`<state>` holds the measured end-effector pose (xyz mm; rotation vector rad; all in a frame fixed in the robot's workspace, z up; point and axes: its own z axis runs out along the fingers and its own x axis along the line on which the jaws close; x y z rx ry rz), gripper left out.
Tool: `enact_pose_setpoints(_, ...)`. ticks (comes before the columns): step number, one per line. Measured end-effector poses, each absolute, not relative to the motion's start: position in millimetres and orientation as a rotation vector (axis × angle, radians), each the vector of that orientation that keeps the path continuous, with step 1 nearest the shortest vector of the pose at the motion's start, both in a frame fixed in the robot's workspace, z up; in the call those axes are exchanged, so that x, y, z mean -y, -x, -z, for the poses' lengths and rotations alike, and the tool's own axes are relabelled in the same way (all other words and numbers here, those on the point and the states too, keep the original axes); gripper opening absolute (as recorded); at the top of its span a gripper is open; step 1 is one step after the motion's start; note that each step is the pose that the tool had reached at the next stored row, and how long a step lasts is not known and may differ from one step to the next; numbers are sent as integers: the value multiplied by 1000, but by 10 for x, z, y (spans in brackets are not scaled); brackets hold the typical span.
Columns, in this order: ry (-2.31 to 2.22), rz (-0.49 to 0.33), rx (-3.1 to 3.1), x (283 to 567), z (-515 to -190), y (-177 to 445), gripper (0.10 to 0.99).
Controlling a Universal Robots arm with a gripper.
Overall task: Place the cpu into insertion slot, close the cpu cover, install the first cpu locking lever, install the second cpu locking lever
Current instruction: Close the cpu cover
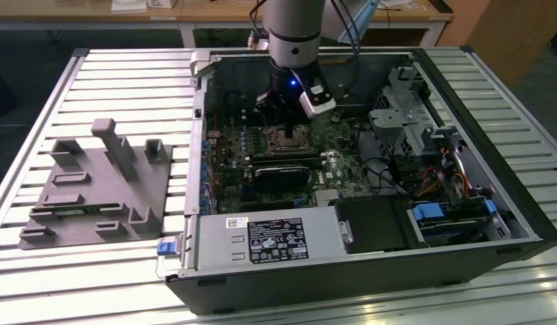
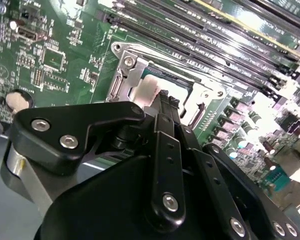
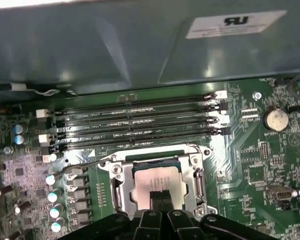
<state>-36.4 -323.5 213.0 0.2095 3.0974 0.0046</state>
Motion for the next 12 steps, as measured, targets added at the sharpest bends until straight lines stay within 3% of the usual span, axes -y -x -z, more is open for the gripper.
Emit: enact_pose_setpoints(12,-226,-4,-3096,3217,-2187,369,106)
